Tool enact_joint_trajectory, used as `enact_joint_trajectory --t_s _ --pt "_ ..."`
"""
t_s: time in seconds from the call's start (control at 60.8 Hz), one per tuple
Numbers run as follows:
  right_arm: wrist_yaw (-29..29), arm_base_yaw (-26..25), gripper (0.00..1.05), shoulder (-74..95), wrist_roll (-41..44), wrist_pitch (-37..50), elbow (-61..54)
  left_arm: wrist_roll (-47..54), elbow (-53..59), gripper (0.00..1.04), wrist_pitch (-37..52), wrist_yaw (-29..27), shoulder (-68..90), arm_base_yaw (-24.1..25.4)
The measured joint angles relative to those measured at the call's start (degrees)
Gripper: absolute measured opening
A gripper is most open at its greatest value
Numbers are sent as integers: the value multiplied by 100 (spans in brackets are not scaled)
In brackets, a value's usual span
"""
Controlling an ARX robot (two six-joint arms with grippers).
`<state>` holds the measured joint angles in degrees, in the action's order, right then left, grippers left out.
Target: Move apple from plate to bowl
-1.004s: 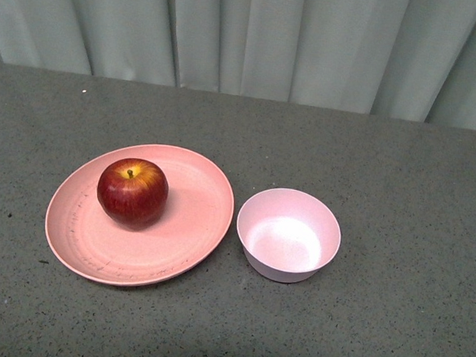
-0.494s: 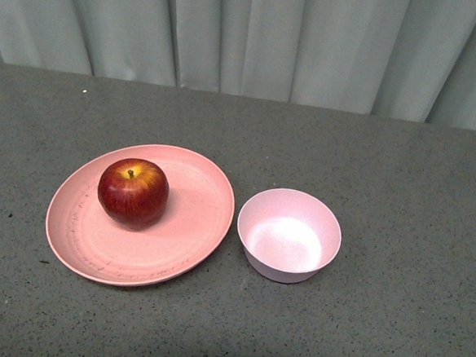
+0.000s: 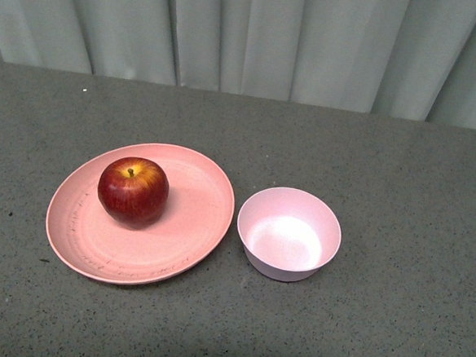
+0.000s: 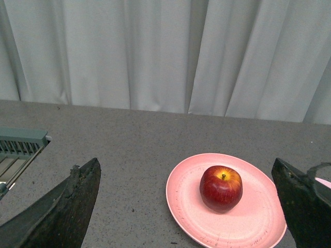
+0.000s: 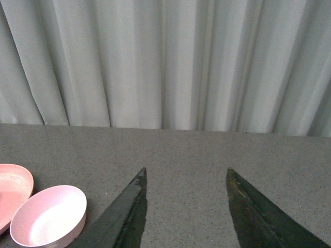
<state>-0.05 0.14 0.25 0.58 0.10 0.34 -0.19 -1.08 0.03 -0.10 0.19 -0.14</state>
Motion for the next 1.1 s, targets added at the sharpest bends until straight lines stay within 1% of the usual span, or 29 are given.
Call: enact_joint_trajectory --t_s 0.033,0.082,0.165,0.28,0.313,0.362,0.444,0.477,0.576,0.675,0.741,0.823,0.872,0.938,1.037,1.103 --pt "-2 0 73 0 2 0 0 0 0 98 0 0 0 0" --pt "-2 0 84 0 0 0 0 0 0 98 0 0 0 0" --pt "-2 0 97 0 0 0 0 0 0 98 0 0 0 0" --pt "-2 0 95 0 -2 0 0 -2 0 98 0 -2 0 0" --pt "0 0 95 0 -2 0 0 -11 -7 98 -39 -90 20 -26" --pt "0 0 95 0 -2 0 0 -50 -37 98 -323 -511 236 -109" --pt "-2 0 95 -2 -2 0 0 -138 -39 98 -87 -479 785 -94" --pt "0 0 95 0 -2 0 0 -181 -55 98 155 -422 1056 -72" --pt "-2 0 95 -2 -2 0 0 -313 -245 98 1377 -282 2343 -31" --pt "0 0 95 -2 -2 0 0 -380 -691 98 2983 -74 4249 -31" --pt "0 0 95 -2 -2 0 0 -422 -1038 98 3648 55 5313 -79" --pt "0 0 95 -2 -2 0 0 -413 -1537 98 4111 350 6590 -201" --pt "-2 0 95 -2 -2 0 0 -348 -1853 98 4227 533 7305 -299" --pt "-2 0 95 -2 -2 0 0 -339 -2275 98 4083 723 8052 -407" --pt "-2 0 95 -2 -2 0 0 -295 -2990 98 3827 693 9082 -533" --pt "0 0 95 -2 -2 0 0 -306 -3477 98 3532 863 9624 -621"
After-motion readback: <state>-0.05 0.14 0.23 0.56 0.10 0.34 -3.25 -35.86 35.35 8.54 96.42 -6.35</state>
